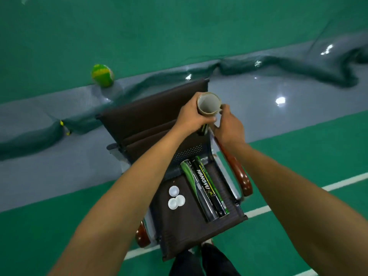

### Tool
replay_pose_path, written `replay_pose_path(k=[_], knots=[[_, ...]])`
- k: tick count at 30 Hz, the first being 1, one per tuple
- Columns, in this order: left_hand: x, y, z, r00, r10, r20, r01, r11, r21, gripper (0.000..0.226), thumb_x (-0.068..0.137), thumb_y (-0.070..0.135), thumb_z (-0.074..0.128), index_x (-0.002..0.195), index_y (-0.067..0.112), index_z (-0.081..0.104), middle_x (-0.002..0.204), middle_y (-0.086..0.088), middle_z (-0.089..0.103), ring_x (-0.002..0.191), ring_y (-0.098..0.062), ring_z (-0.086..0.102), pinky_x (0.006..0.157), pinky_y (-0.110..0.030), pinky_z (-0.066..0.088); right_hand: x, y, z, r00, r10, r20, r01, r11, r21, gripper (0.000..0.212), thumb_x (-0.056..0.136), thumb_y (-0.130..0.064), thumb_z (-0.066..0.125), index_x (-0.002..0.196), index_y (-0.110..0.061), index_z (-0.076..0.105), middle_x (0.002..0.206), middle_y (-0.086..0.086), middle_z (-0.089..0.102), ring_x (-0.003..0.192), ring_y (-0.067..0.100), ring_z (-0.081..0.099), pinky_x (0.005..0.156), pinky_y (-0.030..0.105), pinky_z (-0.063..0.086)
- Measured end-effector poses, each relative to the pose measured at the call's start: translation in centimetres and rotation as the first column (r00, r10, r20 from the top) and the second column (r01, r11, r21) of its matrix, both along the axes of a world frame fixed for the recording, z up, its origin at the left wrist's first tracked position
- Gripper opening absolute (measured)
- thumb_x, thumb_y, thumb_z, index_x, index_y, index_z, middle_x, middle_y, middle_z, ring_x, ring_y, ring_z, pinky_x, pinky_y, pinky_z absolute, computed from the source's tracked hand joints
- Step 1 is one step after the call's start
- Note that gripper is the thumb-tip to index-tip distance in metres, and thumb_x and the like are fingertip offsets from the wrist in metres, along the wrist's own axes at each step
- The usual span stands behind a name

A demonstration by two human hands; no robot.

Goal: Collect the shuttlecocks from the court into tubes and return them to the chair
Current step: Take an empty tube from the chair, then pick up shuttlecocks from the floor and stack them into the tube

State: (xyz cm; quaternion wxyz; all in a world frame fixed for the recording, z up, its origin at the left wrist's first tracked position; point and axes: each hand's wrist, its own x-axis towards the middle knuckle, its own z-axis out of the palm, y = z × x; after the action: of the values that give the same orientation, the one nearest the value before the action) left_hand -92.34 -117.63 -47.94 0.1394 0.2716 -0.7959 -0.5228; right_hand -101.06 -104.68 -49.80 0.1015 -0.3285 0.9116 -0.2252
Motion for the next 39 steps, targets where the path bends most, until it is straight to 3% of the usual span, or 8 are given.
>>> replay_pose_path(k=[6, 9, 12, 16, 25, 31, 35, 39], knots=[[-2.7, 2.2, 7.6, 0.972, -0.23, -0.052, 0.21, 0.944, -0.253, 0.077, 0.067, 0.026, 0.094, 0.134, 0.032, 0.057, 0.131, 0.006, 0.064, 0.12, -0.017, 0.06, 0.101, -0.045, 0.052, -2.4, 5.0, 11.4, 0.98, 0.016, -0.201, -0.022, 0.999, -0.027, 0.076, 0.091, -0.035, 0.072, 0.148, -0.02, 0.025, 0.145, 0.007, 0.055, 0.106, 0.033, 0.067, 0.082, 0.046, 0.056], [-4.9, 4.7, 10.8, 0.949, -0.293, -0.115, 0.247, 0.92, -0.303, 0.074, 0.068, 0.026, 0.093, 0.132, 0.033, 0.058, 0.131, 0.006, 0.064, 0.121, -0.017, 0.059, 0.101, -0.047, 0.052, -2.5, 8.3, 15.9, 0.953, 0.085, -0.292, -0.086, 0.996, 0.007, 0.072, 0.091, -0.035, 0.071, 0.147, -0.02, 0.028, 0.133, 0.007, 0.062, 0.094, 0.03, 0.068, 0.074, 0.038, 0.053], [-7.4, 8.4, 13.7, 0.905, -0.374, -0.205, 0.295, 0.896, -0.332, 0.066, 0.072, 0.023, 0.088, 0.131, 0.032, 0.059, 0.131, 0.008, 0.064, 0.122, -0.017, 0.058, 0.102, -0.048, 0.051, -2.3, 12.4, 19.4, 0.93, 0.047, -0.364, -0.064, 0.997, -0.036, 0.069, 0.092, -0.038, 0.069, 0.147, -0.02, 0.031, 0.124, 0.006, 0.066, 0.088, 0.027, 0.068, 0.067, 0.029, 0.043], [-10.5, 15.1, 17.6, 0.831, -0.488, -0.269, 0.384, 0.851, -0.357, 0.064, 0.073, 0.024, 0.088, 0.13, 0.035, 0.06, 0.129, 0.01, 0.065, 0.121, -0.015, 0.06, 0.101, -0.045, 0.053, -2.7, 19.7, 22.9, 0.915, -0.086, -0.394, 0.04, 0.991, -0.124, 0.071, 0.09, -0.042, 0.068, 0.148, -0.023, 0.031, 0.125, 0.003, 0.066, 0.085, 0.03, 0.068, 0.066, 0.034, 0.047], [-14.2, 38.0, 24.9, 0.657, -0.709, -0.257, 0.617, 0.701, -0.357, 0.065, 0.065, 0.02, 0.083, 0.115, 0.052, 0.057, 0.112, 0.015, 0.07, 0.106, -0.016, 0.067, 0.09, -0.048, 0.058, -1.9, 42.2, 28.5, 0.767, -0.43, -0.476, 0.408, 0.9, -0.155, 0.09, 0.089, -0.058, 0.062, 0.158, -0.017, 0.02, 0.144, 0.009, 0.057, 0.11, 0.037, 0.066, 0.086, 0.045, 0.055], [-13.5, 55.2, 25.8, 0.528, -0.827, -0.195, 0.73, 0.559, -0.393, 0.067, 0.057, 0.034, 0.093, 0.114, 0.041, 0.059, 0.111, 0.013, 0.072, 0.104, -0.016, 0.068, 0.091, -0.043, 0.057, 1.6, 59.5, 30.5, 0.707, -0.563, -0.428, 0.596, 0.8, -0.068, 0.108, 0.084, -0.057, 0.07, 0.161, -0.013, 0.008, 0.165, 0.01, 0.025, 0.136, 0.035, 0.05, 0.102, 0.05, 0.049], [-10.9, 66.6, 26.0, 0.448, -0.871, -0.204, 0.791, 0.492, -0.363, 0.066, 0.064, 0.019, 0.097, 0.12, 0.027, 0.064, 0.107, 0.011, 0.069, 0.101, -0.014, 0.064, 0.083, -0.028, 0.049, 5.4, 70.6, 31.3, 0.64, -0.643, -0.421, 0.696, 0.717, -0.037, 0.107, 0.084, -0.054, 0.071, 0.16, -0.01, 0.009, 0.166, 0.011, 0.022, 0.135, 0.037, 0.05, 0.103, 0.049, 0.047], [-8.4, 77.6, 25.5, 0.379, -0.909, -0.174, 0.836, 0.417, -0.356, 0.072, 0.058, 0.019, 0.097, 0.12, 0.03, 0.063, 0.112, 0.008, 0.073, 0.105, -0.019, 0.067, 0.093, -0.04, 0.055, 9.8, 81.1, 31.8, 0.574, -0.708, -0.411, 0.778, 0.629, 0.003, 0.108, 0.084, -0.052, 0.072, 0.16, -0.011, 0.007, 0.166, 0.011, 0.019, 0.131, 0.04, 0.053, 0.101, 0.051, 0.048]])
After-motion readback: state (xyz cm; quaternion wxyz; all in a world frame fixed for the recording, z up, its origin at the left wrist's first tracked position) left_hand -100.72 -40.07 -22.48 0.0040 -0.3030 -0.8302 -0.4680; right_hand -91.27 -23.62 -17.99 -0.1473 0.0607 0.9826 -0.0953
